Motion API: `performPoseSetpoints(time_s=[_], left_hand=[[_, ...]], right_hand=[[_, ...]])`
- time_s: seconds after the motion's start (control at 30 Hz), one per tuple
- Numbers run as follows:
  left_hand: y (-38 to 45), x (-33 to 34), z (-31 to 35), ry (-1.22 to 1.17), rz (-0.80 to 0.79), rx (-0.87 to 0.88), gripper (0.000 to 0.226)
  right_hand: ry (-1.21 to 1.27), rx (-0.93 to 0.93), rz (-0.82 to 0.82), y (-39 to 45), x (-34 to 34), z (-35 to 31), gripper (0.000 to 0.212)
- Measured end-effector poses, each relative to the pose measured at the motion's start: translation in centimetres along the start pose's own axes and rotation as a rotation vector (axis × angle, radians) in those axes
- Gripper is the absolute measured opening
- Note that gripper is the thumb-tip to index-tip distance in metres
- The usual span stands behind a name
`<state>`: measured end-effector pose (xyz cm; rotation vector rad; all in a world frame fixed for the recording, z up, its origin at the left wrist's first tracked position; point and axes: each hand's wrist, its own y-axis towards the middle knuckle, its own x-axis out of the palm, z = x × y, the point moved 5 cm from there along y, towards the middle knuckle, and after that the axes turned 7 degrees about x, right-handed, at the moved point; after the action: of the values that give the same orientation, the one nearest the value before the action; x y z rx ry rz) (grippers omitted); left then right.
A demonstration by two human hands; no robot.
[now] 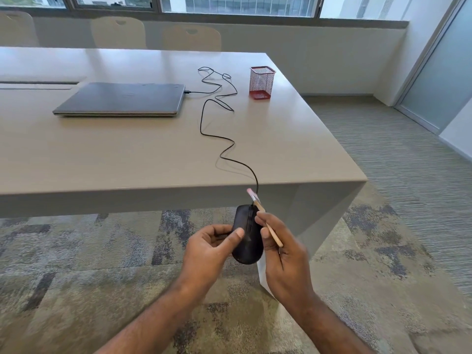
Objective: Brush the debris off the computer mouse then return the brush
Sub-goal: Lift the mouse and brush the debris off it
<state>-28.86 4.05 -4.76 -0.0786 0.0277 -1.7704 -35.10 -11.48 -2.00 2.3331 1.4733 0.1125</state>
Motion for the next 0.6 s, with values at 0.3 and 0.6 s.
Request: performPoseSetpoints(time_s=[0.3, 0.6], left_hand=[[1.4, 0.9, 1.1, -0.255, -0.173, -0.325, 0.025], [2.4, 1.0, 2.1, -0.309, -0.189, -0.405, 0.036]], right_hand=[[0.038, 0.014, -0.083, 0.7, -0.3, -0.3, 0.032], [-0.014, -0.014, -0.121, 2.5, -2.2, -1.3, 0.035]])
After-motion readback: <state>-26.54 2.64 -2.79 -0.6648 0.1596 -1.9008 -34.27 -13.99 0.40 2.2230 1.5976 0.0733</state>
